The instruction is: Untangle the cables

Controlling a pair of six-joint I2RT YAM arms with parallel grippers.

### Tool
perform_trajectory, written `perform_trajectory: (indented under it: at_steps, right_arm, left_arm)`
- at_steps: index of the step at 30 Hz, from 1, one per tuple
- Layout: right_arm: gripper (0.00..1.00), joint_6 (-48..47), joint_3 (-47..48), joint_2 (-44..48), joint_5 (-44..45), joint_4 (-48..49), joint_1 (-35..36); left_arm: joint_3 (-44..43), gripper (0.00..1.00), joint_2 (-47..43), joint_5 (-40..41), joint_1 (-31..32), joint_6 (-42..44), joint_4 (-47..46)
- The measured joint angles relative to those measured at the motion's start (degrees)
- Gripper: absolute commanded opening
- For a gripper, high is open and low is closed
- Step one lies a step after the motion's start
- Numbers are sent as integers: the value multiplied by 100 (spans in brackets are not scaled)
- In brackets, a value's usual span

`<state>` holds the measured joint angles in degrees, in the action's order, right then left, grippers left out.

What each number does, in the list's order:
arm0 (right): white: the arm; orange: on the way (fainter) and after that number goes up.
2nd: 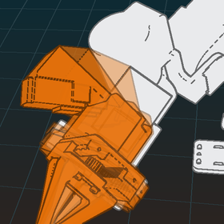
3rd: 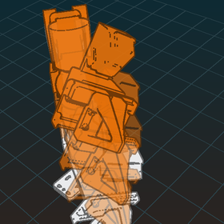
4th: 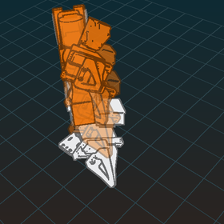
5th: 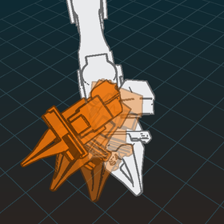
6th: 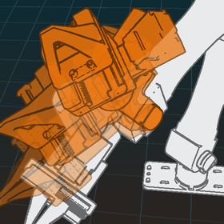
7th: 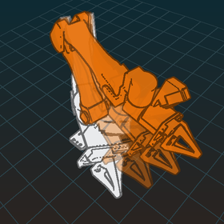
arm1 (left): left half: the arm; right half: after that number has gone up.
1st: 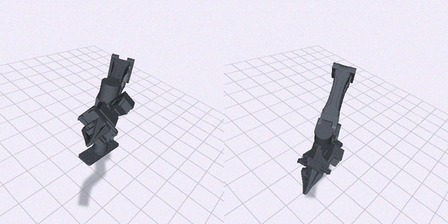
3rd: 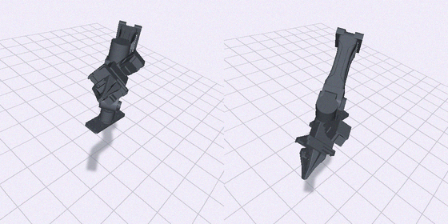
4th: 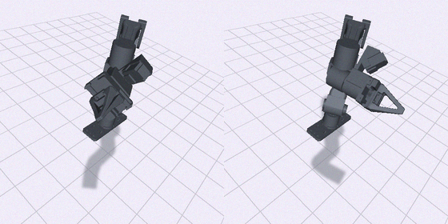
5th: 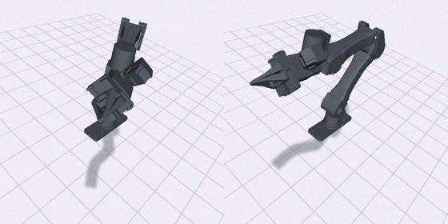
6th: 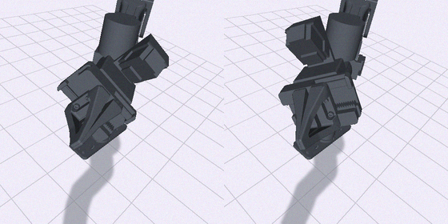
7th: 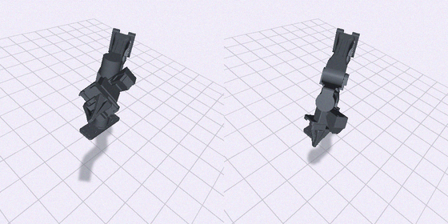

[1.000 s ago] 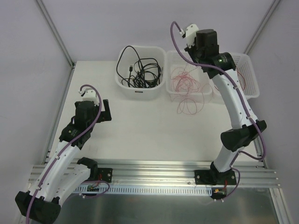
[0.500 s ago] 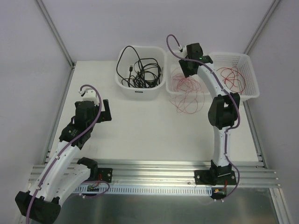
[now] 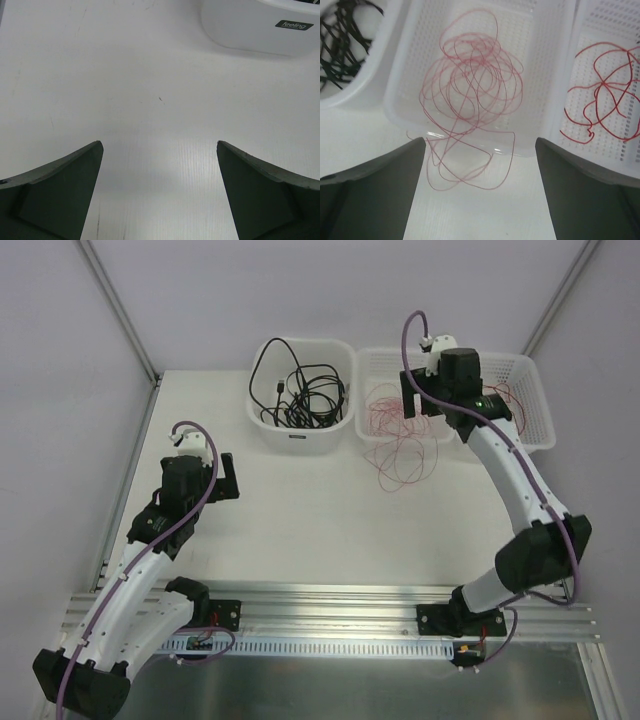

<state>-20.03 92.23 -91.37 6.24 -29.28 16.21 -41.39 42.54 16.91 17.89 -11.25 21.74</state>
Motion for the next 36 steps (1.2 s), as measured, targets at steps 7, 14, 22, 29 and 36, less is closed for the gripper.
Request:
perform_trajectory:
  at_steps: [7,14,22,29,36]
  right_arm:
    - [97,645,-2223,1593,-166,780,0]
    - [97,962,-4199,1939,-317,1397,-48]
    - [97,1241,-5276,1808,-1091,2839,-695]
    - [91,1493,-5217,1080,-1338,3805,-763]
    - [74,1934,-4962,544,-1263,4103,-789]
  left_arm:
    - [0,99,-2,-37,0,0,-2]
    - [0,99,-11,-42,0,0,0]
    - [0,99,-20,-42,0,0,0]
    - [7,99,-17,-42,0,0,0]
    - [9,99,-17,-42,0,0,0]
